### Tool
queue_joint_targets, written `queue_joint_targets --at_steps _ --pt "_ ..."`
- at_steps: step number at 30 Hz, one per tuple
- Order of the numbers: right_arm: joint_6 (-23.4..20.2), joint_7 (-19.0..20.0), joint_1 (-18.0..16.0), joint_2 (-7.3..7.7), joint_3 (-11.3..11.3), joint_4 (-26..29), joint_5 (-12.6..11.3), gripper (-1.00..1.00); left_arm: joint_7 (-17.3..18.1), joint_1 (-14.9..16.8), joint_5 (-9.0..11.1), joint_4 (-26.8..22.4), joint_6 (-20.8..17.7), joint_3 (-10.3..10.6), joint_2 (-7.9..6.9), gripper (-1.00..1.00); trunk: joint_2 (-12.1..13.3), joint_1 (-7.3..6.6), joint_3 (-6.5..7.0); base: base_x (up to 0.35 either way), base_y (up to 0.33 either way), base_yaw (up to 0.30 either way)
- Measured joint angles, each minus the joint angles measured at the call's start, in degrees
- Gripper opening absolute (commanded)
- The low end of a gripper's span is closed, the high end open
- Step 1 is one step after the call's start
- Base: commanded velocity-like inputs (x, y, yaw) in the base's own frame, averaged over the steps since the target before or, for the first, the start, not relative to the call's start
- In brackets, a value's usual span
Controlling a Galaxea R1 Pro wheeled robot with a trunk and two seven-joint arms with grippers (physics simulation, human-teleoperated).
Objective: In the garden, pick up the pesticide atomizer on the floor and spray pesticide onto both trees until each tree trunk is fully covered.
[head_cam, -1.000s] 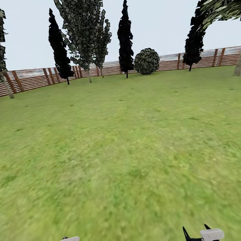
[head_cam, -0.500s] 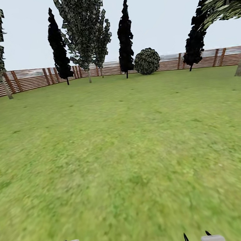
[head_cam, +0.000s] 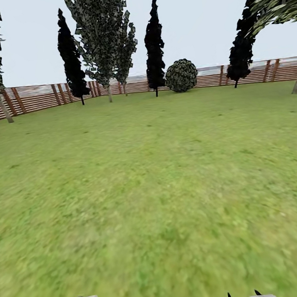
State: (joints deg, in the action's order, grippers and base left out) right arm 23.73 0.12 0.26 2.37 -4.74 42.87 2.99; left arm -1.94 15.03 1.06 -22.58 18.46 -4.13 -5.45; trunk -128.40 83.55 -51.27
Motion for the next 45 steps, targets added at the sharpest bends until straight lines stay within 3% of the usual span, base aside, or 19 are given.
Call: queue_joint_targets --at_steps 45 --pt "0.0 0.06 -0.01 -0.04 0.08 -0.08 0.01 1.0 0.01 0.0 0.0 0.0 0.0 0.0 -0.04 -1.0 0.0 0.0 0.0 0.338 0.0 -0.283"
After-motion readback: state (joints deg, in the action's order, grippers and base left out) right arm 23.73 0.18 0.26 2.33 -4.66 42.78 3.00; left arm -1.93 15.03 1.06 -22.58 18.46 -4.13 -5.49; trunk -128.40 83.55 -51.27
